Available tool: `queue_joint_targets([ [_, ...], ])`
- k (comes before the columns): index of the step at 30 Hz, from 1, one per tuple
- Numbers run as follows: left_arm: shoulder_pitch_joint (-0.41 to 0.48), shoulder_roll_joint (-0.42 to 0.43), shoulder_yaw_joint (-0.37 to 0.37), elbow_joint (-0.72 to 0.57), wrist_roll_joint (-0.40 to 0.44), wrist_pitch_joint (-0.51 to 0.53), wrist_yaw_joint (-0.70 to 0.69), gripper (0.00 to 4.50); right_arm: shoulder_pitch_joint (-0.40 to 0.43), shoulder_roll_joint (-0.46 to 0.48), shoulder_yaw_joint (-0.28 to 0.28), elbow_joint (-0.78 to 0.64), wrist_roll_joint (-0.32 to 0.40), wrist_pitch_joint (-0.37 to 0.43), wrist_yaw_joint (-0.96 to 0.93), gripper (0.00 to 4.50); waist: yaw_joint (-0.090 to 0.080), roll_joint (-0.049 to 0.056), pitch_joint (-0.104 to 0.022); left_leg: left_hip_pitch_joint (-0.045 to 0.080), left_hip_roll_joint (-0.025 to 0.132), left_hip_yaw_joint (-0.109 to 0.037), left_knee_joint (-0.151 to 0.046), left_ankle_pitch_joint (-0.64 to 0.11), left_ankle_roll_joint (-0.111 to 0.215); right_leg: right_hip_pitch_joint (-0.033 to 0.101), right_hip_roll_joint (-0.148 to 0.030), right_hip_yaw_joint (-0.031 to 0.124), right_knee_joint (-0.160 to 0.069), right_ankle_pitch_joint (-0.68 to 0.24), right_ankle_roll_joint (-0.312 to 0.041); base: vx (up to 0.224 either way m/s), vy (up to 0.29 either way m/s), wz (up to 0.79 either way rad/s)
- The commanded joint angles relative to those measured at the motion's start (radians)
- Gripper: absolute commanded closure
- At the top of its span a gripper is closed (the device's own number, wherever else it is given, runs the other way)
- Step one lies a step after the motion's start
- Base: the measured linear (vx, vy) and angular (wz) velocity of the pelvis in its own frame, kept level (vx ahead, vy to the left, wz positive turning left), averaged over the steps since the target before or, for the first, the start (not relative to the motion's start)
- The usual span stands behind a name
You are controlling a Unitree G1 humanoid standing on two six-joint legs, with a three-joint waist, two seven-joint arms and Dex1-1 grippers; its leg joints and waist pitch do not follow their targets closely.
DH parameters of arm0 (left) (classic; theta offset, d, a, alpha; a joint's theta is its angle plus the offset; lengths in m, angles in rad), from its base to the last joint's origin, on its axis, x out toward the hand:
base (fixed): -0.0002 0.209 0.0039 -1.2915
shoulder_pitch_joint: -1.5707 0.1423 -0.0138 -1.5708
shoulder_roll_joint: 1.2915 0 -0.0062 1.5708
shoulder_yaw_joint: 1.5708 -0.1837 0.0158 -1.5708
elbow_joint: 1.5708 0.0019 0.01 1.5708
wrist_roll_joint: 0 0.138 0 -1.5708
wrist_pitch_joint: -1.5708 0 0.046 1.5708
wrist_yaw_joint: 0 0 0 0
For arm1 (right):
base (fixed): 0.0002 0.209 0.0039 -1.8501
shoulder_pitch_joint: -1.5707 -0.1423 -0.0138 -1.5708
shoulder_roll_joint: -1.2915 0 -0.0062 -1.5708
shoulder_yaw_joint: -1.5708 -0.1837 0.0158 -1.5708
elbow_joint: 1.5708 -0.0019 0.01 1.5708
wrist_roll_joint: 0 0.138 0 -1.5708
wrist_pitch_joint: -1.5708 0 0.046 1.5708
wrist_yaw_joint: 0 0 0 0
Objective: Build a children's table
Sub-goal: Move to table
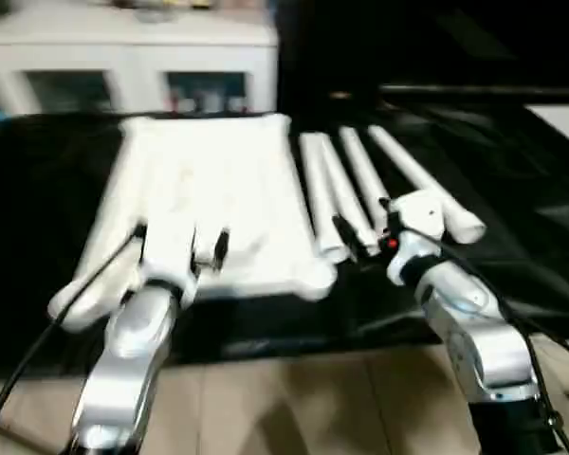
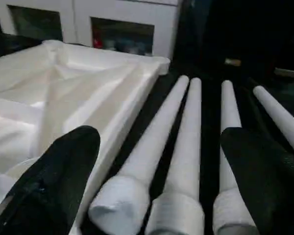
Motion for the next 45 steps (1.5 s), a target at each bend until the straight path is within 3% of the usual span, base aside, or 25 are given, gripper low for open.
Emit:
queue_joint_targets([
  [1,0.019,0.000,0.011,-0.041,-0.004,0.009,0.000,0.00,-0.003,-0.006,-0.009,0.002,-0.009,-0.008,-0.010,0.13,0.011,0.005,-0.073,-0.013,0.050,-0.022,-0.085,-0.196,0.099,0.064,-0.048,0.042,-0.064,-0.213,-0.238,0.164,-0.006,0.05],
  [2,0.031,-0.005,0.014,-0.056,-0.006,0.011,0.003,0.00,-0.002,-0.002,-0.017,0.000,0.004,-0.008,-0.006,0.13,0.018,0.008,-0.081,-0.010,0.034,-0.021,-0.067,-0.025,0.173,0.075,-0.032,0.035,-0.045,-0.082,-0.252,0.164,-0.006,0.05],
  [3,0.034,-0.006,0.013,-0.060,-0.005,0.010,0.003,0.00,-0.004,-0.006,-0.012,0.001,-0.001,-0.014,0.000,0.13,0.040,-0.025,-0.073,-0.111,-0.008,-0.038,-0.031,0.040,0.294,0.138,-0.053,0.010,-0.073,-0.040,-0.200,0.185,0.000,0.15],
  [4,0.034,-0.005,0.013,-0.061,-0.004,0.008,0.006,0.00,-0.005,-0.008,-0.008,0.002,-0.003,-0.015,0.005,0.13,0.051,0.002,-0.082,-0.118,-0.002,-0.045,0.008,0.094,0.360,0.166,-0.130,0.014,-0.097,-0.043,-0.131,0.189,0.024,0.52],
  [5,0.034,-0.005,0.012,-0.062,-0.003,0.007,0.009,0.00,-0.006,-0.009,-0.002,0.002,-0.005,-0.017,0.011,0.13,0.033,0.021,-0.090,-0.084,-0.008,-0.073,-0.007,0.221,0.403,0.154,-0.046,-0.046,-0.065,0.021,-0.084,0.189,0.024,0.52],
  [6,0.032,-0.005,0.012,-0.062,-0.002,0.004,0.013,0.00,-0.008,-0.008,0.003,0.002,-0.005,-0.016,0.018,0.13,0.020,0.037,-0.092,0.006,-0.007,-0.123,-0.023,0.315,0.461,0.101,0.029,-0.077,-0.023,0.024,-0.036,0.240,0.005,0.78],
  [7,0.032,-0.005,0.012,-0.062,-0.002,0.004,0.013,0.00,-0.008,-0.008,0.004,0.003,-0.005,-0.016,0.018,0.13,-0.012,0.043,-0.092,0.143,0.021,-0.223,-0.018,0.356,0.579,-0.040,0.084,-0.089,0.066,-0.110,0.011,0.264,-0.068,0.60],
  [8,0.031,-0.005,0.014,-0.063,-0.001,0.002,0.015,0.00,-0.010,-0.009,0.016,0.002,-0.003,-0.014,0.032,0.13,-0.024,0.037,-0.097,0.217,0.098,-0.360,-0.002,0.684,0.672,-0.182,0.047,-0.007,0.182,-0.289,0.087,0.264,-0.068,0.60],
  [9,0.031,-0.005,0.014,-0.064,0.000,0.003,0.016,0.00,-0.011,-0.009,0.020,0.002,-0.002,-0.013,0.036,0.13,-0.026,0.025,-0.085,0.184,0.096,-0.375,-0.023,0.730,0.644,-0.190,0.028,0.024,0.201,-0.252,0.103,0.140,-0.144,0.33],
  [10,0.031,-0.006,0.015,-0.066,0.001,0.004,0.016,0.00,-0.010,-0.010,0.028,0.000,0.000,-0.015,0.044,0.13,-0.028,0.018,-0.078,0.158,0.074,-0.277,-0.024,0.633,0.419,-0.207,0.015,0.067,0.197,-0.071,0.069,-0.055,-0.187,0.24],
  [11,0.035,-0.006,0.017,-0.073,0.005,0.005,0.019,0.00,-0.006,-0.002,0.026,-0.002,0.014,-0.005,0.047,0.13,-0.009,-0.021,-0.063,0.119,-0.009,-0.204,-0.051,0.396,0.276,-0.166,0.008,0.083,0.107,0.135,-0.017,-0.055,-0.187,0.24],
  [12,0.037,-0.006,0.017,-0.075,0.007,0.005,0.020,0.00,-0.005,0.003,0.024,-0.003,0.021,0.000,0.046,0.13,0.003,-0.046,-0.055,0.102,-0.060,-0.163,-0.059,0.240,0.255,-0.121,0.007,0.108,0.036,0.169,-0.019,-0.167,-0.167,0.17],
  [13,0.037,-0.007,0.019,-0.077,0.010,-0.001,0.025,0.00,-0.004,0.005,0.022,-0.003,0.025,0.002,0.045,0.13,0.019,-0.085,-0.047,0.061,-0.083,-0.135,-0.055,0.057,0.240,-0.051,-0.004,0.166,0.003,0.042,0.033,0.008,-0.124,0.19],
  [14,0.038,-0.008,0.020,-0.078,0.014,-0.005,0.027,0.00,-0.004,0.006,0.021,-0.002,0.026,0.002,0.044,0.13,0.074,-0.079,-0.066,-0.005,-0.121,-0.098,0.117,-0.094,0.148,0.052,-0.112,0.271,-0.040,-0.204,-0.017,0.008,-0.124,0.19],
  [16,0.036,-0.006,0.024,-0.082,-0.011,-0.017,0.003,0.00,-0.003,0.001,0.017,-0.008,0.028,0.004,0.052,0.13,0.065,-0.083,-0.062,-0.074,-0.096,-0.113,0.142,0.038,0.084,0.097,-0.099,0.252,0.002,0.215,-0.113,0.173,-0.058,0.11],
  [17,0.035,-0.004,0.024,-0.082,-0.018,-0.019,-0.006,0.00,-0.003,-0.001,0.016,-0.010,0.030,0.005,0.055,0.13,0.074,-0.069,-0.067,-0.093,-0.054,-0.131,0.141,0.147,0.033,0.084,-0.133,0.252,0.024,0.669,-0.223,0.163,-0.032,0.10],
  [19,0.032,0.010,0.020,-0.083,-0.039,-0.046,-0.043,0.00,-0.004,-0.007,0.012,-0.015,0.040,0.003,0.070,0.13,0.086,-0.047,-0.067,-0.114,-0.005,-0.146,0.081,0.279,0.009,0.062,-0.112,0.201,0.064,0.974,-0.261,-0.033,0.016,0.12],
  [20,0.027,0.031,0.015,-0.084,-0.063,-0.077,-0.095,0.00,-0.007,-0.020,0.011,-0.022,0.053,-0.001,0.097,0.13,0.080,0.021,-0.074,-0.066,0.047,-0.141,-0.017,0.529,0.050,-0.002,0.015,0.082,0.103,0.826,-0.135,-0.132,0.011,0.05],
  [21,0.023,0.057,0.006,-0.085,-0.079,-0.098,-0.148,0.00,-0.005,-0.039,0.014,-0.036,0.071,-0.003,0.137,0.13,0.070,0.024,-0.073,-0.044,0.122,-0.179,-0.005,0.608,0.131,-0.055,0.033,0.071,0.144,0.621,-0.088,-0.157,0.010,-0.12],
  [22,0.022,0.066,0.003,-0.085,-0.083,-0.104,-0.164,0.00,-0.004,-0.046,0.015,-0.041,0.076,-0.004,0.151,0.13,0.068,0.037,-0.078,-0.008,0.206,-0.235,-0.022,0.719,0.236,-0.093,-0.034,0.112,0.144,0.212,-0.054,-0.040,0.067,-0.08],
  [25,-0.009,0.138,-0.028,-0.064,-0.117,-0.109,-0.310,0.00,0.008,-0.144,0.038,-0.076,0.117,0.015,0.301,0.13,0.090,0.017,-0.067,-0.054,0.095,-0.152,-0.036,0.355,0.165,-0.071,-0.016,0.096,0.077,0.113,-0.103,-0.054,0.084,-0.04],
  [26,-0.023,0.160,-0.039,-0.056,-0.143,-0.101,-0.365,0.00,0.009,-0.174,0.037,-0.082,0.127,0.014,0.349,0.13,0.109,0.000,-0.052,-0.077,0.059,-0.106,-0.043,-0.058,0.053,-0.046,-0.072,0.113,0.021,-0.021,-0.183,-0.082,0.080,-0.04],
  [32,-0.081,0.269,-0.134,-0.034,-0.258,-0.029,-0.649,0.00,-0.003,-0.311,0.039,-0.086,0.178,0.017,0.553,0.13,0.087,0.013,-0.023,-0.035,0.079,-0.105,-0.103,-0.663,-0.161,-0.064,-0.063,0.080,-0.029,-0.599,-0.105,-0.106,0.039,-0.08],
  [43,-0.320,0.314,-0.244,0.273,-0.201,-0.068,-0.860,0.76,-0.024,-0.515,0.048,-0.084,0.225,0.079,0.782,0.00,0.060,0.014,-0.013,-0.018,0.074,-0.089,-0.123,-0.734,-0.166,-0.073,-0.056,0.044,-0.054,-0.622,-0.093,-0.075,0.042,-0.12],
  [45,-0.360,0.314,-0.270,0.339,-0.164,-0.070,-0.856,1.04,-0.021,-0.523,0.046,-0.082,0.223,0.070,0.782,0.00,0.099,0.030,-0.027,-0.168,0.084,-0.046,-0.266,-0.903,-0.188,0.069,0.024,-0.011,0.212,-0.306,-0.087,-0.127,0.024,-0.01],
])
